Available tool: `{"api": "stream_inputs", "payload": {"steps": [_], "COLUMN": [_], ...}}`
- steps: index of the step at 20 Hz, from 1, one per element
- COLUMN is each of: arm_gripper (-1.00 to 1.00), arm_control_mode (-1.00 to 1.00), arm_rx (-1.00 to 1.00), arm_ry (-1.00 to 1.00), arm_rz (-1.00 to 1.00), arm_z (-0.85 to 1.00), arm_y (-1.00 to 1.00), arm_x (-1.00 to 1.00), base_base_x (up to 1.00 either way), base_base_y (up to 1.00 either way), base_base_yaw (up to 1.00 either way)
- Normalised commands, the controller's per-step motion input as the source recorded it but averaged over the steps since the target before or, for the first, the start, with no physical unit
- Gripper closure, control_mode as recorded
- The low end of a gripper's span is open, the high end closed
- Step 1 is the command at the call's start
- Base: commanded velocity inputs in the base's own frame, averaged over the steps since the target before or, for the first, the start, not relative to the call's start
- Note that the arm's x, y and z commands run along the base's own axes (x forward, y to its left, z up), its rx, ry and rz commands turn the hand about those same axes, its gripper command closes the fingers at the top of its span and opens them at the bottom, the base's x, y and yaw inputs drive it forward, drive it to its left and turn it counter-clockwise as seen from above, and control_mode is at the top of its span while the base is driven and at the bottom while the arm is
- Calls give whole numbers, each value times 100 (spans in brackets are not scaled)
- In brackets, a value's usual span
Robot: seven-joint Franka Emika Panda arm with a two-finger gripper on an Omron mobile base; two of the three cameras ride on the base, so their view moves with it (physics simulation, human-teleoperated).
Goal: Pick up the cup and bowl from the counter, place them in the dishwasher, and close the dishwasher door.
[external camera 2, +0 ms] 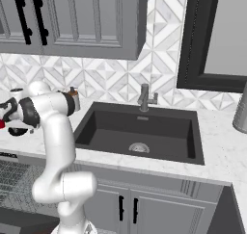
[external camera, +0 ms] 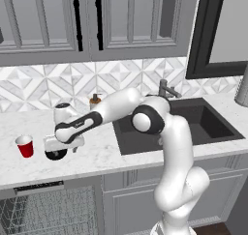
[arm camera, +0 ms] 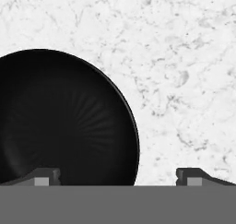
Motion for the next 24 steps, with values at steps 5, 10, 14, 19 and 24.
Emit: {"api": "stream_inputs", "payload": {"steps": [5, 10, 14, 19, 24], "arm_gripper": [-100, -100, 100, 100, 100], "arm_control_mode": [-100, -100, -100, -100, -100], "arm_rx": [0, 0, 0, 0, 0], "arm_ry": [1, 1, 6, 2, 1], "arm_rz": [0, 0, 0, 0, 0], "arm_z": [-8, -19, 0, 0, 0], "arm_y": [14, 0, 0, 0, 0], "arm_x": [11, 0, 0, 0, 0], "base_base_x": [0, 0, 0, 0, 0], "base_base_y": [0, 0, 0, 0, 0], "base_base_yaw": [0, 0, 0, 0, 0]}}
